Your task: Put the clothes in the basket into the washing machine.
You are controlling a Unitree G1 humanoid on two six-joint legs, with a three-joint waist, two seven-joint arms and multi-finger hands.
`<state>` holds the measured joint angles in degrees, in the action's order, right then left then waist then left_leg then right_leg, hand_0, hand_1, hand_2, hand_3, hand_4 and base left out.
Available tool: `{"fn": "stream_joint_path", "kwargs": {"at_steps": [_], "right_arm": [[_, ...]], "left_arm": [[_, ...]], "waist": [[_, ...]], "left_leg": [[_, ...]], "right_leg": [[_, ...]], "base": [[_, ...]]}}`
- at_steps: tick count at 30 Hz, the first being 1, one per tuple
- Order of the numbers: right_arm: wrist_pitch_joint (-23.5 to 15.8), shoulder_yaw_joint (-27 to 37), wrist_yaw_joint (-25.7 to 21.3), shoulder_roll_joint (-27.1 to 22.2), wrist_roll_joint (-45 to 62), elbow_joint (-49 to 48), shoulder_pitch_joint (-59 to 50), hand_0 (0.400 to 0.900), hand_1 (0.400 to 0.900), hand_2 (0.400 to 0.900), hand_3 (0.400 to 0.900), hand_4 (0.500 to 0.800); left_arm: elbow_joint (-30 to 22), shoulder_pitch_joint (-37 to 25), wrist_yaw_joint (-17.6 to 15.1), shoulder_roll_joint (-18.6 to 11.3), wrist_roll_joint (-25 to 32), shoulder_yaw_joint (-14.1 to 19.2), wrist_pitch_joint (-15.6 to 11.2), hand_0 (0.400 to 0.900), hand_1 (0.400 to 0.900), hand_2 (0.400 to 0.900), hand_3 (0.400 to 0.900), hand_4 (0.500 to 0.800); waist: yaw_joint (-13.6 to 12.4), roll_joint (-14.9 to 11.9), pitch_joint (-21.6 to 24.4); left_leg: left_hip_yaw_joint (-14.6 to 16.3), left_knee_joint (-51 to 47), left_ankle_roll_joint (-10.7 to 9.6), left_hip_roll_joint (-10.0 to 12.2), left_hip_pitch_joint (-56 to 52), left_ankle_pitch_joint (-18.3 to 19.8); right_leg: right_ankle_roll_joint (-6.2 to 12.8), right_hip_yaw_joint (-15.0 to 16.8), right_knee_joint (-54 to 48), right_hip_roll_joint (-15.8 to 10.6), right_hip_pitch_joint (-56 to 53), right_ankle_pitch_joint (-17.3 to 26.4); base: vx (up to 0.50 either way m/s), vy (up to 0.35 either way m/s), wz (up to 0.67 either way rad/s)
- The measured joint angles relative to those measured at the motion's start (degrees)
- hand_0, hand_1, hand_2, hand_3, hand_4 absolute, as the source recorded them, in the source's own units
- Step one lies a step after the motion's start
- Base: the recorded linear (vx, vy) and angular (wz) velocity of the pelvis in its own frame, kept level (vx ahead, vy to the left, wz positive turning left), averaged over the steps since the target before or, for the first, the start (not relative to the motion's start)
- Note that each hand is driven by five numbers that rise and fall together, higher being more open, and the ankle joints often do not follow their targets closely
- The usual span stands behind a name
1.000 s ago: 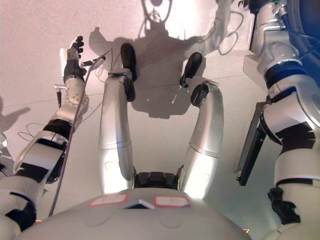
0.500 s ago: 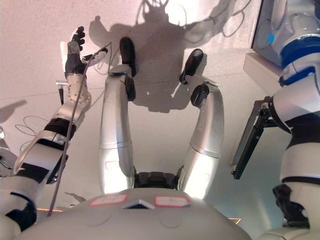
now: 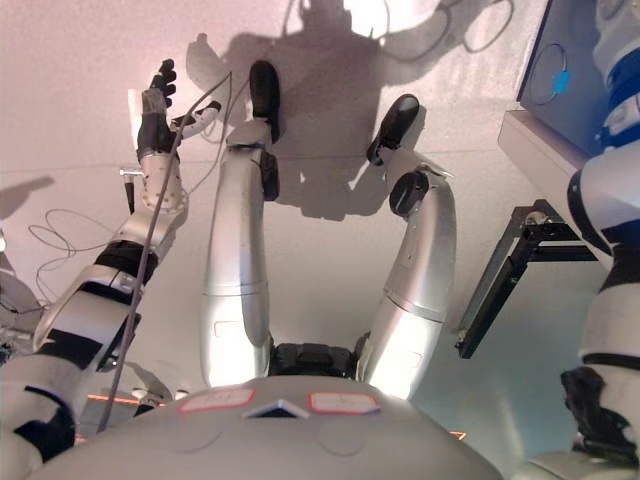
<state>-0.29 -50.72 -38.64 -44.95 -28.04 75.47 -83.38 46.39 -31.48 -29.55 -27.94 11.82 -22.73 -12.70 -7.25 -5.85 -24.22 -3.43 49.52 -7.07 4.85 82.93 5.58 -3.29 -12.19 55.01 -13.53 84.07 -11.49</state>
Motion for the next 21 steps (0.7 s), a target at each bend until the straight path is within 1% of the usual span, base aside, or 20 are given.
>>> {"fn": "stream_joint_path", "kwargs": {"at_steps": [6,11,14,15,16,17,18,20,21], "right_arm": [[0.00,0.19,1.62,-0.04,2.25,0.88,0.09,0.900,0.900,0.900,0.900,0.800],[-0.09,0.47,3.54,-0.04,3.83,1.83,0.32,0.900,0.900,0.900,0.900,0.800],[-0.09,0.49,4.82,-0.04,4.43,2.73,0.40,0.900,0.900,0.900,0.900,0.800],[-0.08,0.47,5.35,0.00,4.44,2.87,0.42,0.847,0.847,0.847,0.847,0.768],[0.08,1.18,5.66,0.28,4.48,2.93,0.47,0.590,0.590,0.590,0.590,0.614],[0.14,1.23,5.71,0.69,4.58,2.92,0.25,0.441,0.441,0.441,0.441,0.525],[0.14,0.70,5.78,0.71,4.47,2.99,-0.23,0.400,0.400,0.400,0.400,0.500],[0.50,0.64,6.20,0.39,4.43,3.38,-1.28,0.400,0.400,0.400,0.400,0.500],[0.55,0.52,6.53,0.41,4.41,3.37,-1.82,0.400,0.400,0.400,0.400,0.500]], "left_arm": [[-0.86,-0.10,0.00,0.03,-0.01,0.02,0.00,0.900,0.900,0.900,0.900,0.800],[-2.74,0.23,0.00,0.05,-0.08,0.02,0.03,0.900,0.900,0.900,0.900,0.800],[-2.90,0.28,0.00,0.04,-0.10,0.04,0.02,0.900,0.900,0.900,0.900,0.800],[-2.70,-0.13,-0.01,0.13,-0.10,-0.01,0.08,0.900,0.900,0.900,0.900,0.800],[3.27,-3.22,-0.53,1.06,-0.26,-1.30,0.10,0.900,0.900,0.900,0.900,0.800],[5.59,-5.31,-0.28,1.27,-0.39,-1.95,2.12,0.900,0.900,0.900,0.900,0.800],[4.89,-5.58,-0.28,0.81,-0.56,-1.58,2.50,0.900,0.900,0.900,0.900,0.800],[2.69,-5.31,-0.07,0.32,-0.72,-1.46,1.11,0.900,0.900,0.900,0.900,0.800],[2.51,-5.32,0.12,0.39,-0.71,-1.51,0.90,0.900,0.900,0.900,0.900,0.800]], "waist": [[-0.49,0.00,0.00],[-0.60,0.00,0.00],[-0.62,0.01,0.00],[-0.42,0.00,0.00],[-0.37,0.22,0.17],[-0.38,0.27,0.19],[-0.31,0.38,0.25],[-0.50,0.46,0.24],[-0.60,0.46,0.24]], "left_leg": [[-0.08,-0.11,-0.01,-0.06,0.49,0.01],[-0.10,0.21,0.04,-0.16,0.85,0.01],[0.01,0.22,0.14,-0.40,0.89,-0.06],[0.05,0.28,0.12,-0.40,0.90,-0.08],[0.24,0.36,0.25,-0.15,0.92,-0.21],[0.30,0.61,0.26,-0.29,1.16,-0.19],[0.24,1.00,0.31,-0.24,1.86,-0.03],[0.26,1.42,0.29,-0.13,2.49,0.11],[0.22,1.58,0.28,-0.10,2.49,0.10]], "right_leg": [[-0.01,-0.44,-0.12,0.01,0.24,0.00],[-0.01,-0.21,0.37,-0.08,0.60,-0.02],[-0.01,-0.04,0.62,-0.30,0.82,-0.03],[-0.01,0.01,0.57,-0.33,0.93,0.00],[-0.02,0.14,0.46,-0.31,1.02,0.02],[0.01,0.21,0.49,-0.23,1.19,0.13],[0.02,0.30,0.81,-0.11,1.75,0.13],[0.00,0.35,1.13,-0.08,2.38,0.16],[0.00,0.33,1.18,-0.04,2.39,0.16]], "base": [[0.00,0.000,0.00],[0.00,0.000,0.00],[-0.01,0.020,-0.07],[-0.01,0.048,-0.21],[0.00,0.037,-0.16],[0.00,0.000,0.00],[-0.01,-0.005,0.06],[-0.01,-0.002,0.02],[0.00,0.000,0.00]]}}
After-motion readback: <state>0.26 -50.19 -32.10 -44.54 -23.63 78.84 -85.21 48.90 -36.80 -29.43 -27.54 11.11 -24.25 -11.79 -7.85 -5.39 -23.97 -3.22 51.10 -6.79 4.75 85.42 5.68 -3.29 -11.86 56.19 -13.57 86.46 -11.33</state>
